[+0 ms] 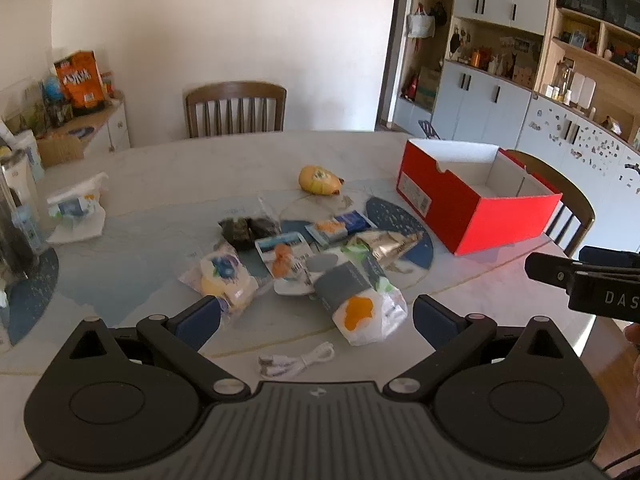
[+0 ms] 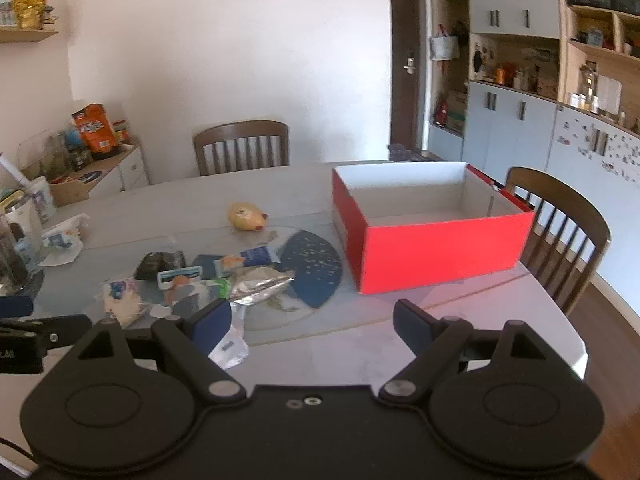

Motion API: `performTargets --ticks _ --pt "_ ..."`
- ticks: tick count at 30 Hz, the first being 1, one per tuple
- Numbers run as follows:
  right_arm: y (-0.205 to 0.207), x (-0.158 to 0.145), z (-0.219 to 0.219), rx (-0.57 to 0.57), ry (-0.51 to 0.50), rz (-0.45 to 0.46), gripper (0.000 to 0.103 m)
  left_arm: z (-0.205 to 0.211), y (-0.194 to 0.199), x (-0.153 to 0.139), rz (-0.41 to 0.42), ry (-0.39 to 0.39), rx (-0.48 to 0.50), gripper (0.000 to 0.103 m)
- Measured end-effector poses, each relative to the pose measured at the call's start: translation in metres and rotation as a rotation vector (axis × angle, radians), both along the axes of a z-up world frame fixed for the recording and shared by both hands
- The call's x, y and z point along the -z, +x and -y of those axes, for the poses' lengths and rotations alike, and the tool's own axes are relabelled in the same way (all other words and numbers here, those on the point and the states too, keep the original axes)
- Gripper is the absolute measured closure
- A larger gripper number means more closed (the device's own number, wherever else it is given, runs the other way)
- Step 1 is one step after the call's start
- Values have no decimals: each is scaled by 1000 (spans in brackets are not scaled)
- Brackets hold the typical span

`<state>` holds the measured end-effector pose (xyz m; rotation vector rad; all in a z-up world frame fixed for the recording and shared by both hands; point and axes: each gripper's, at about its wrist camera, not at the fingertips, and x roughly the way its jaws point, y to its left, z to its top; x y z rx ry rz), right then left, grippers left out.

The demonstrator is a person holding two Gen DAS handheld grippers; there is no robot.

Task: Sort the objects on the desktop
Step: 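Move right gripper to white printed bag while left gripper reaches white USB cable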

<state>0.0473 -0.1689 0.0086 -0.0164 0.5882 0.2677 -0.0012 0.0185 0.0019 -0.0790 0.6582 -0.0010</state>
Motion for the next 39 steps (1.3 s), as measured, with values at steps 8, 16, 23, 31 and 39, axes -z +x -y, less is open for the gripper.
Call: performTargets --ticks 8,16,23,31,39 --pt "5 6 -18 -56 4 -11 15 -4 2 6 43 45 30 0" --pt "14 14 -40 -114 3 -13 15 -15 10 22 6 5 91 0" --pt "30 25 -61 -151 4 -43 15 -24 19 48 -19 1 165 0" --pt "52 46 -83 -180 -44 -99 15 -32 39 79 -35 21 220 0" --pt "72 65 -105 -193 -66 -149 15 -35 54 106 -60 22 296 1"
